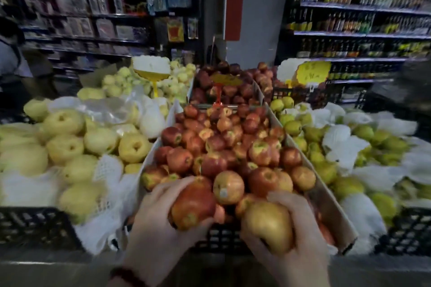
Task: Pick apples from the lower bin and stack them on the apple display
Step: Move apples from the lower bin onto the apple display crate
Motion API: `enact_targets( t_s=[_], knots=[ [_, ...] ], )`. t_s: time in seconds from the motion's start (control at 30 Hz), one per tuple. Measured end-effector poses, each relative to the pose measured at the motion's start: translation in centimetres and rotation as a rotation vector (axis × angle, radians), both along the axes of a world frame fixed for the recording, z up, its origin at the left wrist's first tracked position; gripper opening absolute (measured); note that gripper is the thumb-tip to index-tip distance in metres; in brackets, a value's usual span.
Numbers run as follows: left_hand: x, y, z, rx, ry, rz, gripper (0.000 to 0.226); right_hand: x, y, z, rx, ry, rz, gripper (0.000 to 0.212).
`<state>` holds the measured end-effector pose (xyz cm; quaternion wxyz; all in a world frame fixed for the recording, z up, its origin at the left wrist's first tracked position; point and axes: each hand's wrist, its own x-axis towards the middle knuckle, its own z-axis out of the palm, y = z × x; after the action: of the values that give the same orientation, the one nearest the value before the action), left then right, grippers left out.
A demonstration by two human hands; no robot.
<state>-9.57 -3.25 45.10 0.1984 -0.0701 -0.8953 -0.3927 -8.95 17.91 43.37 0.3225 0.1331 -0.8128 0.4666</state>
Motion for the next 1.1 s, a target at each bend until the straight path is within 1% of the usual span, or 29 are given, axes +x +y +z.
enact_targets(
  t_s=[0.07,0.17,0.2,0.27,0.33,0.37,0.43,0.5,0.57,0.67,0.73,0.9,0.97,1.03,1.1],
  knots=[
    [-3.3,-0.7,1.3,0.018,-0.076,0.053,0.079,-2.2,-0.2,2.0,0.040,-0.086,-0.065,0.054],
    [-7.9,-0.7,2.0,-0.019,-0.152,0.111,0.074,-7.3,-0.4,3.5,0.110,-0.205,-0.096,0.060],
    [-9.2,-0.5,1.8,-0.025,-0.171,0.114,0.075,-8.9,-0.8,3.7,0.105,-0.259,-0.093,0.063],
    [-11.7,-0.3,1.1,-0.043,-0.226,0.098,0.075,-11.7,-1.4,3.6,0.123,-0.354,-0.069,0.069],
    [-13.1,0.0,0.0,-0.079,-0.271,0.052,0.069,-13.8,-1.6,2.7,0.215,-0.458,-0.041,0.072],
    [-13.4,0.1,-0.5,-0.103,-0.278,0.042,0.066,-14.4,-1.7,2.2,0.275,-0.526,-0.020,0.070],
    [-13.2,-0.1,-1.0,-0.198,-0.273,0.043,0.067,-14.7,-1.8,1.7,0.357,-0.598,0.003,0.066],
    [-12.8,-0.6,-1.0,-0.306,-0.293,0.023,0.072,-14.3,-1.8,1.6,0.355,-0.609,0.009,0.065],
    [-12.4,-1.1,-0.7,-0.260,-0.322,-0.031,0.073,-13.9,-1.7,2.0,0.321,-0.593,0.003,0.060],
    [-11.9,-1.3,0.3,-0.199,-0.295,-0.043,0.068,-13.4,-1.3,2.6,0.311,-0.514,-0.052,0.048],
    [-11.6,-1.2,1.1,-0.161,-0.263,-0.030,0.062,-13.0,-1.0,3.3,0.280,-0.503,-0.078,0.043],
    [-10.6,-0.6,3.5,-0.171,-0.201,-0.026,0.047,-11.4,-0.8,6.0,0.141,-0.385,-0.112,0.022],
    [-10.1,-0.3,4.9,-0.150,-0.193,-0.021,0.043,-10.7,-0.7,7.0,0.091,-0.365,-0.107,0.019],
    [-9.3,0.3,6.3,-0.103,-0.189,-0.018,0.037,-10.1,-0.5,7.6,0.044,-0.380,-0.090,0.016],
    [-8.3,1.2,7.5,-0.014,-0.208,-0.027,0.025,-9.2,-0.2,7.8,-0.038,-0.423,-0.057,0.013]
  ],
)
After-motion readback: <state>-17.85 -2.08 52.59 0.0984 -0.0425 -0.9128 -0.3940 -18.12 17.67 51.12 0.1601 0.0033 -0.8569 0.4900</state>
